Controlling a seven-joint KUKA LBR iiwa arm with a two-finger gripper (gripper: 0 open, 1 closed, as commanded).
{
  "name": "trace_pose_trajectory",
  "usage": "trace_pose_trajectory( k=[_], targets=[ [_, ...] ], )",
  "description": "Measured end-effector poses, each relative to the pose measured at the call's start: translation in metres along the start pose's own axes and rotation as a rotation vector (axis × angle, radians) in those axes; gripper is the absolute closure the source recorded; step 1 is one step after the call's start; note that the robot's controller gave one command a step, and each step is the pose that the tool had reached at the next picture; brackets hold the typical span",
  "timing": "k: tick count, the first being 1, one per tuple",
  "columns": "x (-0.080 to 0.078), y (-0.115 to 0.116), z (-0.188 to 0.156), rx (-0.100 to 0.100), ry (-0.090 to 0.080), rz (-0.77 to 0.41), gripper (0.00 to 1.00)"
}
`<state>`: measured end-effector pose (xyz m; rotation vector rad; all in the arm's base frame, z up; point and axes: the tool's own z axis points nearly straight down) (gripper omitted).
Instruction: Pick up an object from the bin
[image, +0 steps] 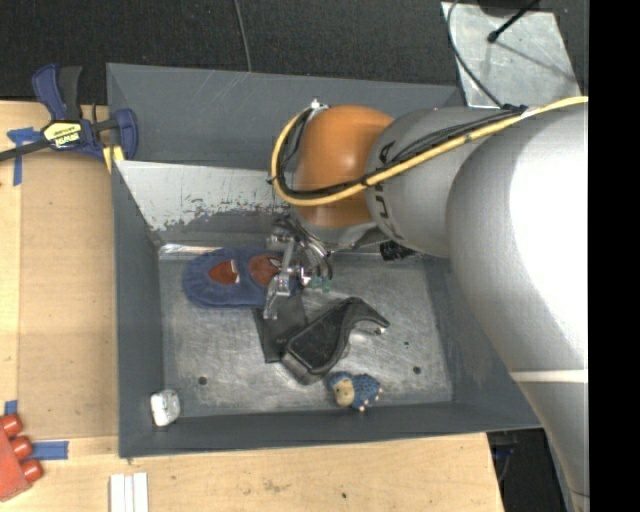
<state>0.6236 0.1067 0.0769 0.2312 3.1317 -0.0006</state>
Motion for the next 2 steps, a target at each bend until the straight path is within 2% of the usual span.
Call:
trace_pose_trajectory(
  k=[1,2],
  targets=[
    [-0.002,0.0,-0.001,-0.001,-0.006,0.001,1.0],
    [0.037,-0.027,-0.161,-0.002,-0.009,-0.195,1.0]
  ],
)
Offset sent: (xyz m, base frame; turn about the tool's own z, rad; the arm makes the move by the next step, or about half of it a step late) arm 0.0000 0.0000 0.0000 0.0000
